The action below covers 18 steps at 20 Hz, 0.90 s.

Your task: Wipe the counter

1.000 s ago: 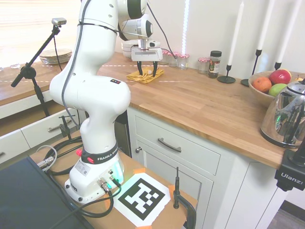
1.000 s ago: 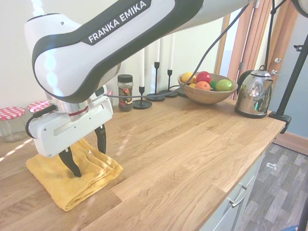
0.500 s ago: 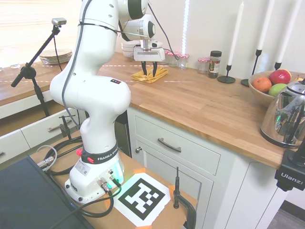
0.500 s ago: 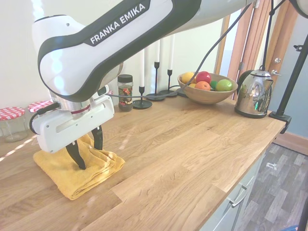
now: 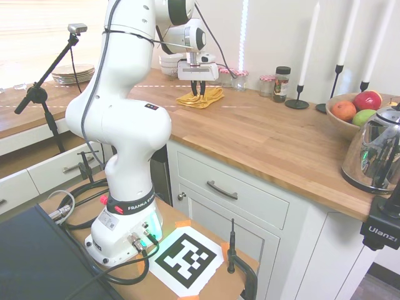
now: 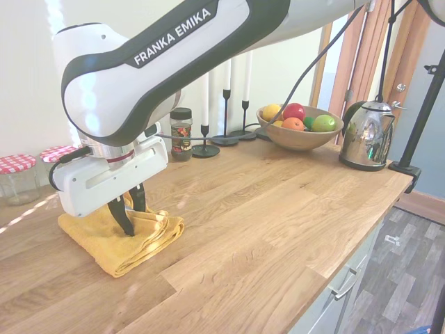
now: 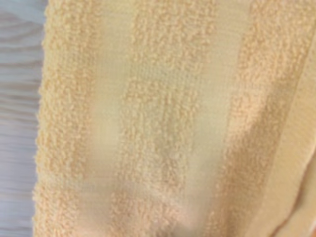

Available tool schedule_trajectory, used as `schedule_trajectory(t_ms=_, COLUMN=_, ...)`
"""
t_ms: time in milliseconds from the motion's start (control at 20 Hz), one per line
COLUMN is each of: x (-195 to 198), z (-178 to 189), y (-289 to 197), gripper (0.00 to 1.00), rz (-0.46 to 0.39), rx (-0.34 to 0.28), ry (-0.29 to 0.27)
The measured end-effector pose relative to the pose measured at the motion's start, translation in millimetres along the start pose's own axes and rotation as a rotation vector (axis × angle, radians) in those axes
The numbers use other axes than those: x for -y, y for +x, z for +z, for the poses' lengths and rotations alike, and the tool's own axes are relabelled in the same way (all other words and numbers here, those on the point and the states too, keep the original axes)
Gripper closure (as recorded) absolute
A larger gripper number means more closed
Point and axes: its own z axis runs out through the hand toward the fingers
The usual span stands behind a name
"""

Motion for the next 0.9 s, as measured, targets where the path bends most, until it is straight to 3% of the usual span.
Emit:
schedule_trajectory(t_ms=550, x=-12.2, z=3.0, y=15.5, gripper=1.0, rz=0.026, rx=0.004, ry=0.021)
schedule_trajectory(t_ms=900, x=-67.7, z=11.9, y=51.2, gripper=1.0, rz=0.065, rx=0.0, ry=0.07)
